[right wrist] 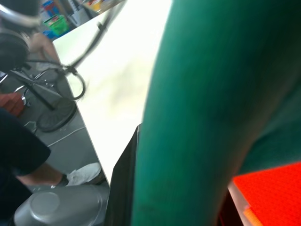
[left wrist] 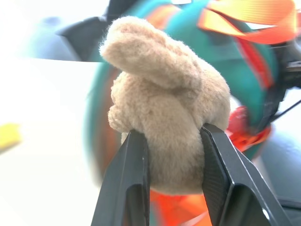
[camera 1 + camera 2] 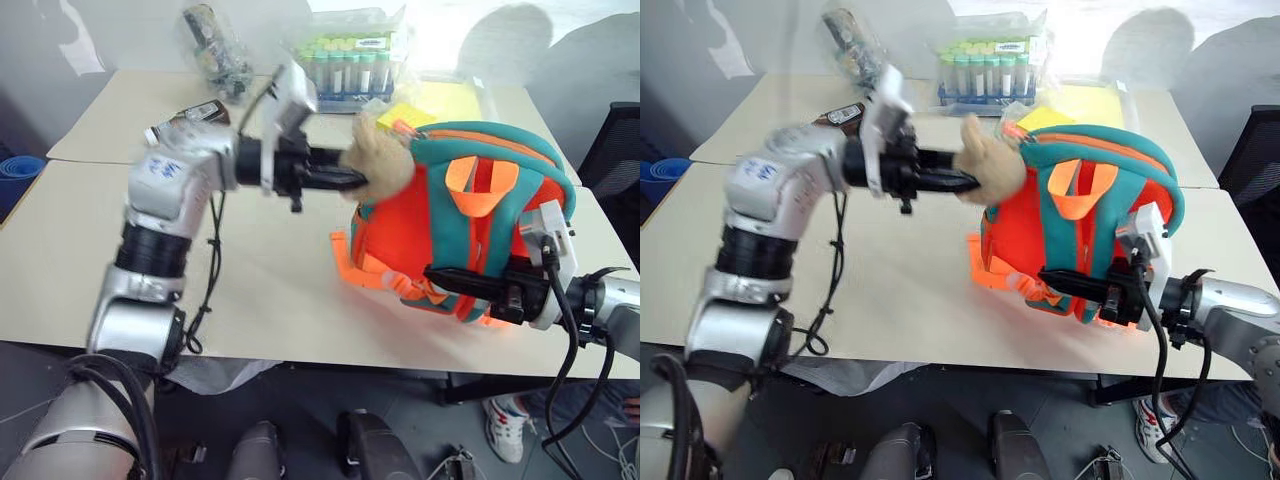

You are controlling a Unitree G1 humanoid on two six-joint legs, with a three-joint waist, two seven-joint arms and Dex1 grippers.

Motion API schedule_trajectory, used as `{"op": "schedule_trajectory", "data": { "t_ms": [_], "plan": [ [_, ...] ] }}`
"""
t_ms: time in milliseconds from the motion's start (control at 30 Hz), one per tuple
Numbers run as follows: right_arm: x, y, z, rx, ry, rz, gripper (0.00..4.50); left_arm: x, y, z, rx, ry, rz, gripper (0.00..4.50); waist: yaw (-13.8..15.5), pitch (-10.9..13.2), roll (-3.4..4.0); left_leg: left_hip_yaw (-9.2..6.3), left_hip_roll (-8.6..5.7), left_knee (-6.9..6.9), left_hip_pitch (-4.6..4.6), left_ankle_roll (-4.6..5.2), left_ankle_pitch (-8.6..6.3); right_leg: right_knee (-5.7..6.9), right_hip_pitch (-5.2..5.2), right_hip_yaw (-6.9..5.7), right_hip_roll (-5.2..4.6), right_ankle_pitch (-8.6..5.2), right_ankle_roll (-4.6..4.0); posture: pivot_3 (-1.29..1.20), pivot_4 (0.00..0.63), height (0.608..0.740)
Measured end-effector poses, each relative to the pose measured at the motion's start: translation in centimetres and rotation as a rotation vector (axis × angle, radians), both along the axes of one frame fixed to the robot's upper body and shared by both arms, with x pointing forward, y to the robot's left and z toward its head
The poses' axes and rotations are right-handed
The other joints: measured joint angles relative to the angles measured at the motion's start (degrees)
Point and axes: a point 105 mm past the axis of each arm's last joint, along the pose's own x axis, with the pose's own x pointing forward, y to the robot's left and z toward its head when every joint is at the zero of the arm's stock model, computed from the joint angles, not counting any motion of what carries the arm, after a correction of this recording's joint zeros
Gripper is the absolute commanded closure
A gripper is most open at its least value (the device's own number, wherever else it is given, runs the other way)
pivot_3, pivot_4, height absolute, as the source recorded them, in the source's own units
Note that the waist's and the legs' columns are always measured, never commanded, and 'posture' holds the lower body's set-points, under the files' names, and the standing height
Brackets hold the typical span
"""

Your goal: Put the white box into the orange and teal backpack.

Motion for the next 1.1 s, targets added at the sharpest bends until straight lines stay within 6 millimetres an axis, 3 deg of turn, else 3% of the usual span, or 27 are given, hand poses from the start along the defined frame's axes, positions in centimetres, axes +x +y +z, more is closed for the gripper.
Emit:
{"op": "schedule_trajectory", "data": {
  "t_ms": [67,100,167,233,300,400,467,533,567,667,767,833,867,900,1000,1100],
  "plan": [
    [-0.1,-0.1,-0.1,0.002,0.005,-0.002,4.5,0.7,1.4,-0.6,0.059,-0.021,0.009,3.47,-0.06,-0.04,0.08,0.08,-0.01,-0.07,0.03,0.01,-0.01,-0.05,0.0,-0.01,0.0,0.0,0.0,0.0,0.15,0.74],
    [-0.1,-0.1,-0.3,0.001,0.01,-0.004,4.5,0.9,2.4,-2.1,0.156,-0.06,0.004,3.47,-0.13,-0.05,0.09,0.1,0.01,-0.08,0.05,0.01,-0.01,-0.07,0.0,-0.01,0.0,0.0,0.0,0.0,0.15,0.74],
    [-0.2,-0.2,-0.6,0.001,0.023,-0.009,4.5,1.3,4.7,-5.8,0.348,-0.099,0.016,3.47,-0.4,-0.1,0.18,0.23,0.06,-0.17,0.16,0.0,-0.01,-0.06,0.0,0.06,-0.01,-0.01,-0.02,0.0,0.15,0.74],
    [-0.2,-0.3,-0.8,0.001,0.033,-0.013,4.5,1.5,5.7,-11.0,0.544,-0.123,-0.018,3.47,-0.18,-0.1,0.17,0.14,0.08,-0.05,0.09,0.0,0.0,-0.02,-0.01,0.04,-0.03,-0.01,-0.05,0.0,0.15,0.74],
    [-0.2,-0.3,-0.8,0.002,0.033,-0.014,4.5,1.3,4.8,-13.7,0.623,-0.168,-0.072,3.47,0.09,-0.08,0.14,0.1,0.07,0.04,-0.01,0.07,-0.04,-0.03,0.0,0.04,-0.05,0.01,-0.05,0.0,0.15,0.74],
    [-0.2,-0.4,-0.8,0.002,0.033,-0.018,4.5,1.5,2.5,-15.0,0.671,-0.327,-0.103,3.47,0.64,-0.11,0.11,0.04,-0.02,0.07,-0.09,0.33,-0.18,-0.18,0.05,0.03,-0.13,0.05,0.04,0.0,0.15,0.74],
    [-0.1,-0.4,-0.9,-0.002,0.034,-0.023,4.5,1.3,0.5,-15.4,0.632,-0.381,-0.128,3.47,0.87,-0.13,0.12,0.07,-0.05,0.09,-0.08,0.34,-0.18,-0.22,0.1,0.04,-0.16,0.07,0.07,0.0,0.15,0.74],
    [0.1,-0.6,-0.9,-0.006,0.025,-0.043,4.5,0.8,-2.0,-16.1,0.498,-0.322,-0.123,3.47,1.04,-0.13,0.13,0.09,-0.04,0.14,-0.09,0.33,-0.18,-0.21,0.1,0.04,-0.16,0.08,0.09,0.0,0.15,0.74],
    [0.5,-0.8,-1.0,0.001,0.017,-0.066,4.18,0.6,-3.0,-16.4,0.431,-0.27,-0.106,3.13,1.2,-0.13,0.12,0.06,-0.03,0.21,-0.12,0.33,-0.17,-0.2,0.1,0.01,-0.15,0.08,0.09,0.0,0.15,0.74],
    [1.5,-1.7,-0.9,-0.005,-0.008,-0.135,3.26,0.8,-4.2,-15.8,0.302,-0.152,-0.05,2.23,1.5,-0.13,0.12,0.05,-0.02,0.38,-0.17,0.33,-0.18,-0.1,0.06,0.02,-0.09,0.09,0.12,0.0,0.15,0.74],
    [1.6,-2.2,-1.0,-0.025,-0.014,-0.15,2.27,1.3,-3.4,-13.9,0.207,-0.083,0.0,1.3,1.22,-0.12,0.14,0.06,0.02,0.36,-0.15,0.31,-0.18,-0.04,0.05,0.05,-0.01,0.09,0.11,0.0,0.15,0.74],
    [1.1,-3.8,-0.5,-0.059,-0.012,-0.166,1.63,1.3,-1.9,-12.4,0.172,-0.035,0.002,0.67,1.13,-0.1,0.17,0.07,0.02,0.31,-0.14,0.27,-0.16,-0.03,0.03,0.02,0.0,0.09,0.11,0.0,0.15,0.74],
    [0.5,-5.5,0.0,-0.113,-0.019,-0.19,1.14,1.3,0.2,-11.6,0.156,0.002,0.023,0.26,0.92,-0.09,0.21,0.09,0.02,0.21,-0.08,0.25,-0.14,-0.06,0.03,0.01,0.02,0.08,0.1,0.0,0.15,0.74],
    [0.1,-6.6,0.5,-0.143,-0.028,-0.209,0.98,1.3,1.9,-10.9,0.138,0.038,0.043,0.1,0.58,-0.09,0.21,0.08,0.04,0.15,-0.05,0.21,-0.12,-0.07,0.04,0.0,0.02,0.08,0.1,0.0,0.15,0.74],
    [-2.1,-12.0,3.0,-0.212,-0.021,-0.284,0.01,-0.5,7.6,-7.9,0.065,0.187,0.022,0.0,-0.02,-0.07,0.2,0.09,0.07,0.02,-0.04,0.15,-0.09,-0.17,0.03,-0.16,0.12,0.07,0.08,0.0,0.15,0.74],
    [-4.5,-17.0,5.7,-0.198,-0.034,-0.392,0.01,-1.4,12.0,-3.6,-0.004,0.181,0.09,0.0,-0.03,-0.08,0.18,0.1,0.0,0.01,0.13,0.25,-0.14,-0.22,0.16,-0.28,0.35,0.06,0.08,0.0,0.15,0.74]
  ]
}}
